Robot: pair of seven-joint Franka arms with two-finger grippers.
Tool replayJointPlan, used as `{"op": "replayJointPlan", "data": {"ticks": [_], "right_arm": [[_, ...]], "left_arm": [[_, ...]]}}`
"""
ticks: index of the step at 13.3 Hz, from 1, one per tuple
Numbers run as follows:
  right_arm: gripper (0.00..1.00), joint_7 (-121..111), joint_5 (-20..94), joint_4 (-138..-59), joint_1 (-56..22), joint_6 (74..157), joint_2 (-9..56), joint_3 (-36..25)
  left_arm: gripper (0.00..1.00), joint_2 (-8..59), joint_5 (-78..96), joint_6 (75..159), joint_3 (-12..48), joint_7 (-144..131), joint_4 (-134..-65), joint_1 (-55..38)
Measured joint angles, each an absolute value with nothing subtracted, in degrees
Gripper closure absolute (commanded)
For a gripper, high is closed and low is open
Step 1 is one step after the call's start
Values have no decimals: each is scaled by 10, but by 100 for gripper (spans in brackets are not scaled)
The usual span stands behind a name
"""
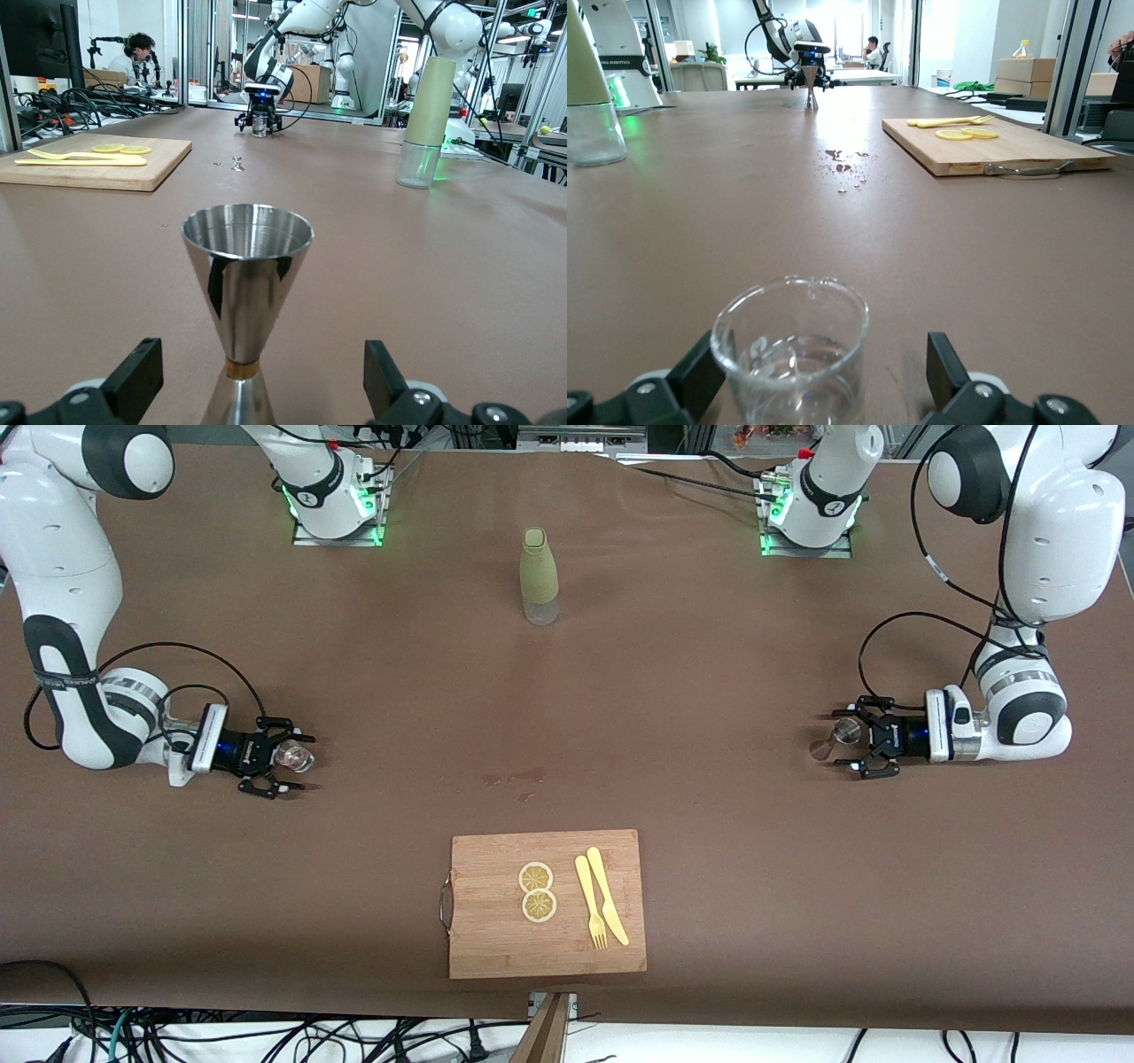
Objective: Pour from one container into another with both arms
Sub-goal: 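Close the right gripper on the glass while the left gripper grips the jigger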
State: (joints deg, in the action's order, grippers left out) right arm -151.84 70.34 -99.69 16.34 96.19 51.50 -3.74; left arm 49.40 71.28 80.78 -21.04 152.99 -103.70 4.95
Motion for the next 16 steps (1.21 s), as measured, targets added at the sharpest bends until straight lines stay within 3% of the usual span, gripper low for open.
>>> {"op": "replayJointPlan", "data": {"ticks": [1, 2, 4, 6, 8, 9, 14, 16], "right_arm": [[4, -1519, 707, -997, 160, 962, 518, -37], [18, -1519, 708, -997, 158, 962, 519, -37], [59, -1519, 708, -997, 158, 962, 520, -37], [76, -1519, 709, -997, 158, 963, 520, -38], [90, -1519, 709, -997, 158, 962, 520, -38], [97, -1519, 709, -997, 158, 962, 520, -38], [100, -1519, 710, -996, 158, 958, 520, -37], [100, -1513, 712, -994, 158, 949, 520, -33]], "left_arm": [[2, 494, 713, 808, -210, 1531, -1037, 49], [8, 494, 713, 807, -210, 1532, -1037, 49], [9, 494, 713, 807, -210, 1533, -1037, 47], [11, 494, 713, 807, -210, 1534, -1037, 44], [23, 494, 713, 804, -210, 1535, -1037, 43], [24, 494, 713, 802, -210, 1535, -1037, 43], [22, 492, 713, 794, -213, 1539, -1037, 43], [28, 492, 713, 793, -215, 1540, -1037, 43]]}}
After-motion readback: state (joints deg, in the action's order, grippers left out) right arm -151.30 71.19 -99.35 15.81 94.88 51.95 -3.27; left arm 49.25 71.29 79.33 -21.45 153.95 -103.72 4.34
